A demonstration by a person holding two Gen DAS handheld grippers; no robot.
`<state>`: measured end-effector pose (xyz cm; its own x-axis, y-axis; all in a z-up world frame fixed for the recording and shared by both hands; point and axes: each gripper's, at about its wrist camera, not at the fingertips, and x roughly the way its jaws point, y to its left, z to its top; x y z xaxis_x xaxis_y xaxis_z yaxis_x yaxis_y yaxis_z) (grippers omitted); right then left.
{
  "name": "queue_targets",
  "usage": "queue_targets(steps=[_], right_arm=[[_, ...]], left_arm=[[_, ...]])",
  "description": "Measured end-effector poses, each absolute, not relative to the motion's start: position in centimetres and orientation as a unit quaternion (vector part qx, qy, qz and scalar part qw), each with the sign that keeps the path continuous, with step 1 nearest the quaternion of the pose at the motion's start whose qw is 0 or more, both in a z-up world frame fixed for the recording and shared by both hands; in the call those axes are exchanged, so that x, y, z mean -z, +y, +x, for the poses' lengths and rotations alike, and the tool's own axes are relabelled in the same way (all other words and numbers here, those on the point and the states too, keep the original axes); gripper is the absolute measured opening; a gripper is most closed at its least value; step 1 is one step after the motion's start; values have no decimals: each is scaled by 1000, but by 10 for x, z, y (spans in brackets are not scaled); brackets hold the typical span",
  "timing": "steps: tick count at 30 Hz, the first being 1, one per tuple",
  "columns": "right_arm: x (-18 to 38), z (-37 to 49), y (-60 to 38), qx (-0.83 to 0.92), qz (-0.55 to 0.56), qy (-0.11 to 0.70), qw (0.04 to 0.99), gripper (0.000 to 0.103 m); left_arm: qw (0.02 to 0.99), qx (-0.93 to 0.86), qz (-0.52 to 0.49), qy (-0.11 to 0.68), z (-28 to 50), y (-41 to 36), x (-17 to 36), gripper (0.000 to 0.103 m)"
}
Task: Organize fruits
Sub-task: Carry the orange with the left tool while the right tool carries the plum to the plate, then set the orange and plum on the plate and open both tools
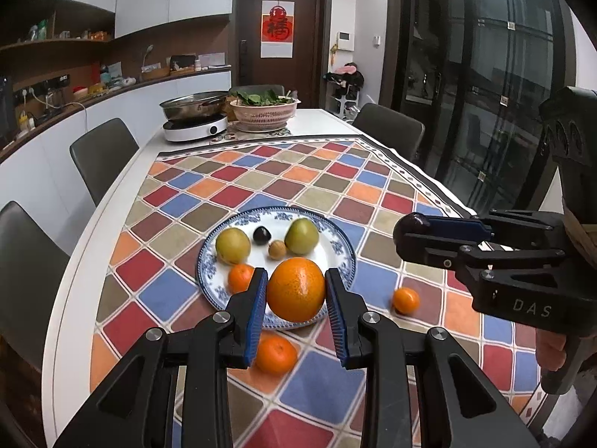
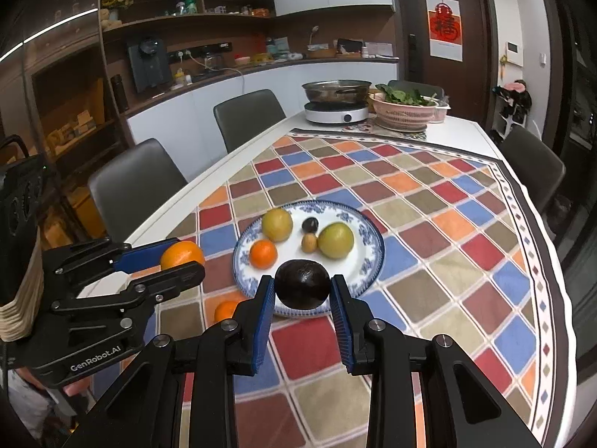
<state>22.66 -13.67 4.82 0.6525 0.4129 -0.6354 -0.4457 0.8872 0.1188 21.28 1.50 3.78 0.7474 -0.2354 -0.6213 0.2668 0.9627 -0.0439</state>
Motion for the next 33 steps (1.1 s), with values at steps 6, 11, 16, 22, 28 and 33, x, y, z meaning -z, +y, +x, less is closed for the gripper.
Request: queue_targets(steps=[6,11,16,22,28,33], right_arm=[[-49,250,-125,-243,-26,351,904,31],[-42,274,-120,-244,-12,372,896,31],[-32,297,-117,-237,-8,392,889,31],[-14,325,-113,-233,-5,426,874,31],[8,346,-112,-226,11,459,859,31],[21,355,-110,-223,18,471,853,31]], left_arm=[[928,140,20,344,242,21,-40,31],[923,141,30,357,265,23,-37,31],[913,140,21,383,293,28,-26,31],[898,137,12,419,321,30,-10,31],[882,134,-6,451,345,32,10,31],[875,129,6,466,355,29,25,31]])
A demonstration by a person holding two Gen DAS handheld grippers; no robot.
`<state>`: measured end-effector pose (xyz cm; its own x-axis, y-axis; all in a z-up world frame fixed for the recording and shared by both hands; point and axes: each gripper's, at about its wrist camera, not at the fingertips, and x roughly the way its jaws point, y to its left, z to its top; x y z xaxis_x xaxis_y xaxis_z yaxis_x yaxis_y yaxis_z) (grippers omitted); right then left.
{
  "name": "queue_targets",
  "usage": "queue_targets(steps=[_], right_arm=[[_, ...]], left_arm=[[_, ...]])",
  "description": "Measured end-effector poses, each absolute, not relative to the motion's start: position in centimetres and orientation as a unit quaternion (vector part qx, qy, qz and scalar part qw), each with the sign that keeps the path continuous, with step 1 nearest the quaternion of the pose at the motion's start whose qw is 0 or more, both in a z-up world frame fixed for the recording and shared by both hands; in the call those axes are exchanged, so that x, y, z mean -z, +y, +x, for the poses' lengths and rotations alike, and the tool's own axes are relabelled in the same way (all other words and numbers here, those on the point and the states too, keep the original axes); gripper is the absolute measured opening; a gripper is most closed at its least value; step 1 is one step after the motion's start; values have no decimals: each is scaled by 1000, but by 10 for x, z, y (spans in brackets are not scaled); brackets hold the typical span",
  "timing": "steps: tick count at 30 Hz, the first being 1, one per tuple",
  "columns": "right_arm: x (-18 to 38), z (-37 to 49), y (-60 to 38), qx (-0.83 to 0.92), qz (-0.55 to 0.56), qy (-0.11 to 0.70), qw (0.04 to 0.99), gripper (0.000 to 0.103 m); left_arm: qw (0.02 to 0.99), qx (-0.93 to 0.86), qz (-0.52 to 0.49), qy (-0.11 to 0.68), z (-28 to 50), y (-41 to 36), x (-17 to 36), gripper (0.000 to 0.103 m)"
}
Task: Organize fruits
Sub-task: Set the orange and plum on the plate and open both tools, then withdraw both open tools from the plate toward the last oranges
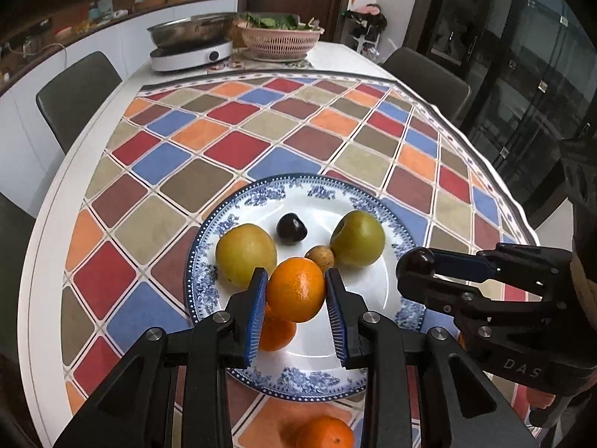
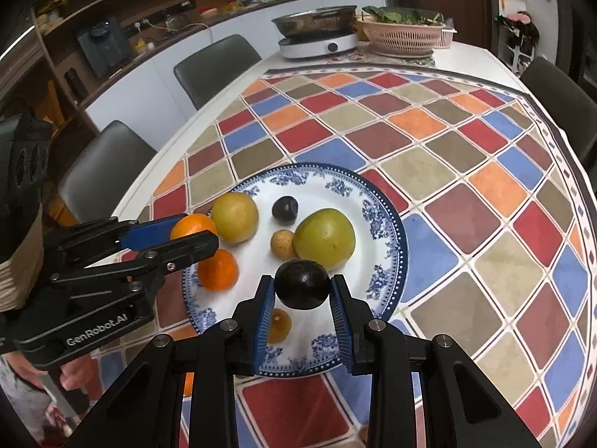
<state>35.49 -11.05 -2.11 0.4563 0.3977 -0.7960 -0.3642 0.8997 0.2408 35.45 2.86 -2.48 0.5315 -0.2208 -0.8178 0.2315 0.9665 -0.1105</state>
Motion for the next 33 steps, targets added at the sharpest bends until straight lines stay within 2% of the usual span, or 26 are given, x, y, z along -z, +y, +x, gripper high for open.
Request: queue_targets(steps=[8,9,11,13,14,16,30,33], right_arm=[[35,365,-113,-224,28,484,846,32],[36,366,-113,-224,30,486,844,32],[38,368,-114,-224,38,492,840,32],[41,369,-116,-220,44,498,837,33],[42,370,-116,-219,43,499,837,40],[40,368,-117,-214,41,496,841,43],[-7,331,-118,-208,9,442,873,43],[-19,319,-119,-204,3,425,882,43]], left_arm=[[869,128,9,478,364,26,35,32],[868,127,8,480,364,26,35,33],[870,124,5,477,364,28,34,47],[873,122,6,471,362,28,31,47],[875,117,10,470,361,28,29,47],[880,110,16,462,357,29,24,47],[907,85,30,410,308,38,-21,49],[913,86,28,398,295,38,-33,54]])
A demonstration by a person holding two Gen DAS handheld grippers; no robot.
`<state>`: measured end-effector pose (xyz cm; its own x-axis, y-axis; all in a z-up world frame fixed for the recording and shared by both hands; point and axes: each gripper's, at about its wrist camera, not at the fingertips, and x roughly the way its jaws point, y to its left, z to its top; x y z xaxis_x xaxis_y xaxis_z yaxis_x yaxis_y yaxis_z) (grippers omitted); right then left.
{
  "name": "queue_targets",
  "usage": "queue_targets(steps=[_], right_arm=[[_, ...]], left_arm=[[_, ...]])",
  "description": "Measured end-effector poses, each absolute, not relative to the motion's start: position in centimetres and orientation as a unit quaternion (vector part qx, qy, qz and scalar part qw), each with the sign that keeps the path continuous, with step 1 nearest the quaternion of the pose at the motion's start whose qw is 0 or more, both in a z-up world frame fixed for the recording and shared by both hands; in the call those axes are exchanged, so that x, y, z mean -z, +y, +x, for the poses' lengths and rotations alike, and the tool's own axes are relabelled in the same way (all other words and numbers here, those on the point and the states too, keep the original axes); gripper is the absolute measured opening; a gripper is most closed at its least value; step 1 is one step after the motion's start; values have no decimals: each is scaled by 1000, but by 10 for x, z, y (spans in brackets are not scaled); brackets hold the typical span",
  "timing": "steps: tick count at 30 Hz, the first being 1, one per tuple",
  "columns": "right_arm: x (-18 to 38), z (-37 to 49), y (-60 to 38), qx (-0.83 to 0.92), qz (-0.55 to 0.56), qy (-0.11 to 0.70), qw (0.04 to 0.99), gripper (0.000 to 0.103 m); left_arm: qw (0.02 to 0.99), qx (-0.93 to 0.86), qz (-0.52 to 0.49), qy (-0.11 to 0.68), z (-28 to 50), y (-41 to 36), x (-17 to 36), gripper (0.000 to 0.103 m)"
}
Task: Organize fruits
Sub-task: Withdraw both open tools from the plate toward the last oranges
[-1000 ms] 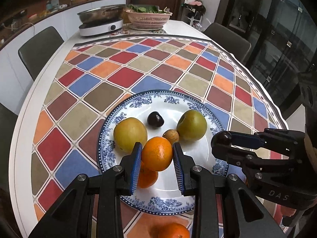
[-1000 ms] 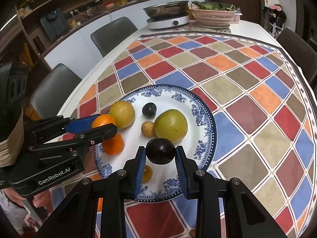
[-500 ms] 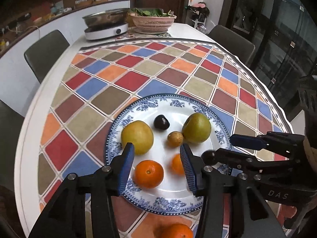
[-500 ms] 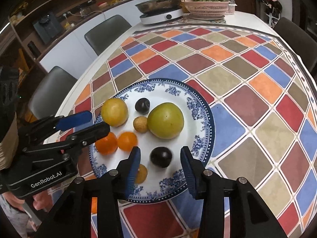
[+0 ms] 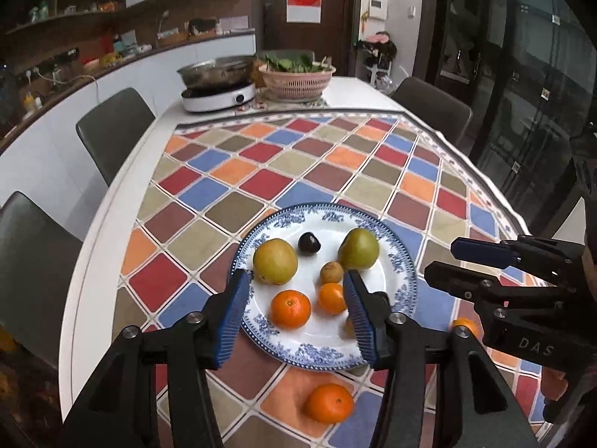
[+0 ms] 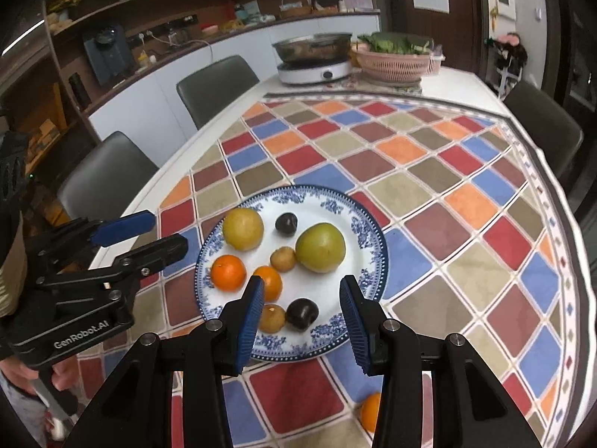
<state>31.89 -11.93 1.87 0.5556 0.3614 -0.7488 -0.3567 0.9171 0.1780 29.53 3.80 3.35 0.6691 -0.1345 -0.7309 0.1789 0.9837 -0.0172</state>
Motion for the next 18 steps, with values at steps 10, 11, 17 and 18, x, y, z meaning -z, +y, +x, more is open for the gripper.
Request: queue_targets(steps=[10,11,17,18], right_arm=[[-50,276,-130,-192,6,385,903,53],[-50,272,-131,-187,5,383,905,53],[-54,246,-138,-172,2,367,914,53],[-55,242,-138,-171,1,364,916,53]], left_arm=[[934,69,47,346,245,35,-63,70],[937,64,52,340,238,35,-63,71],[941,57,54,330,210,35,-65,78],[943,54,48,325,204,36,-66,79]])
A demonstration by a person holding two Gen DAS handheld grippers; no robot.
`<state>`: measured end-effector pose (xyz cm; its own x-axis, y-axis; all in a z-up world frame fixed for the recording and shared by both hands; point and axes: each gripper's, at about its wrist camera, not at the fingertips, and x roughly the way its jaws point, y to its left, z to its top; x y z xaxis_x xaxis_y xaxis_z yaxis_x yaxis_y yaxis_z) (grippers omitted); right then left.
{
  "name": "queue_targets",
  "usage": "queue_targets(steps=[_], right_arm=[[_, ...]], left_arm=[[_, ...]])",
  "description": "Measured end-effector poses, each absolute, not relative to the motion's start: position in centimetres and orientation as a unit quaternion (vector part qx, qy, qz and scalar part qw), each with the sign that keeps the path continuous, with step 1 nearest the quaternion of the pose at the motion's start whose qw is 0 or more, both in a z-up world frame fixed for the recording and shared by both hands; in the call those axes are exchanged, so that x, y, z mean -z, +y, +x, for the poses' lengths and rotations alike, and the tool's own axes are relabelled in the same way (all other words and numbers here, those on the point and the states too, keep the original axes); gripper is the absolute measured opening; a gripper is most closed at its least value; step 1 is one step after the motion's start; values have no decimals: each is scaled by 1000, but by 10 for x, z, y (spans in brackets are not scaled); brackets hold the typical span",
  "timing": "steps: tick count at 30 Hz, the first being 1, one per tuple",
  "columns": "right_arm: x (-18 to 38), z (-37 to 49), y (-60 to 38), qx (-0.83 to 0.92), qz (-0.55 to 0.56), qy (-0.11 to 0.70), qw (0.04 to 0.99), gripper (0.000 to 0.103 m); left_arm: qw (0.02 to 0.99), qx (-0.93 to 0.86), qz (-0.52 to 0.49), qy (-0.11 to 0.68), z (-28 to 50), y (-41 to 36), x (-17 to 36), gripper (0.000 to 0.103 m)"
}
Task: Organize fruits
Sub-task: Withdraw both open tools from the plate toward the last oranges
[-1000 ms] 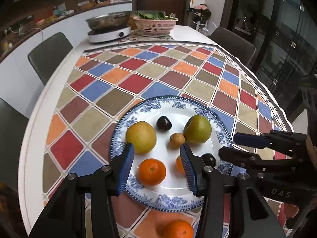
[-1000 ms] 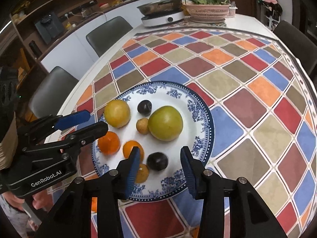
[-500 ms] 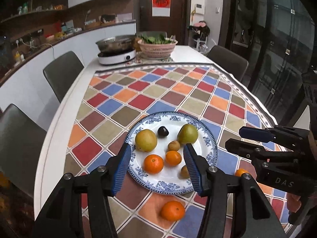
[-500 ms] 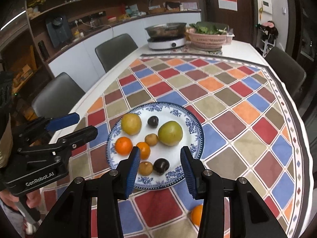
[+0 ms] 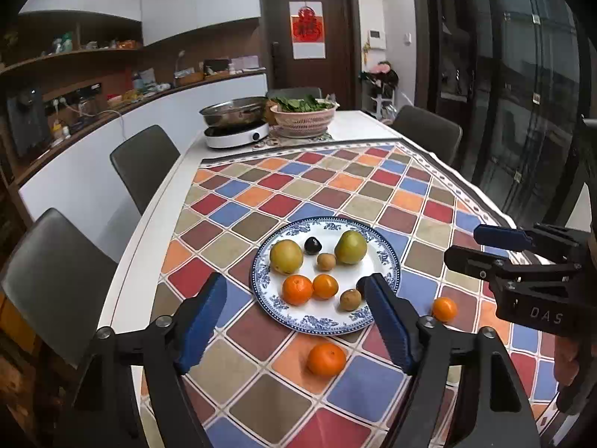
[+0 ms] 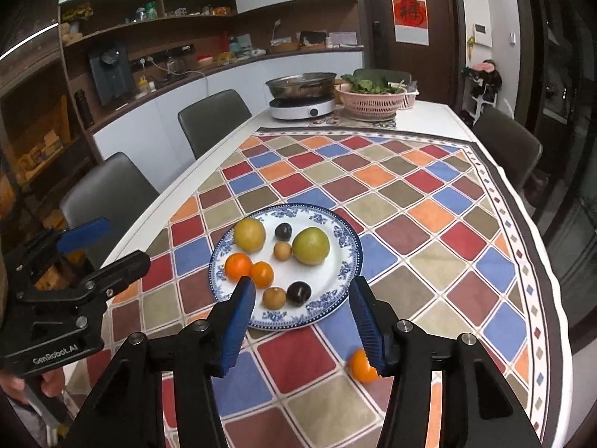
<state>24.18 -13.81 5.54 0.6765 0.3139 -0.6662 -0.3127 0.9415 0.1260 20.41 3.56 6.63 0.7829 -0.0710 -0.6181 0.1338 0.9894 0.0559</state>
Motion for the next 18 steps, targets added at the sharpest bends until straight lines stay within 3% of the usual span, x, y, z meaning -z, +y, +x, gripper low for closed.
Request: queue_targets(steps=[3,18], right_arm=[[-58,229,-140,-166,-1,354,920,62],[-27,199,-165,-111,15,358,927,62]], left_arm=[[948,44,38,313,191,36,-67,85],[938,35,17,344,164,29,-25,88]])
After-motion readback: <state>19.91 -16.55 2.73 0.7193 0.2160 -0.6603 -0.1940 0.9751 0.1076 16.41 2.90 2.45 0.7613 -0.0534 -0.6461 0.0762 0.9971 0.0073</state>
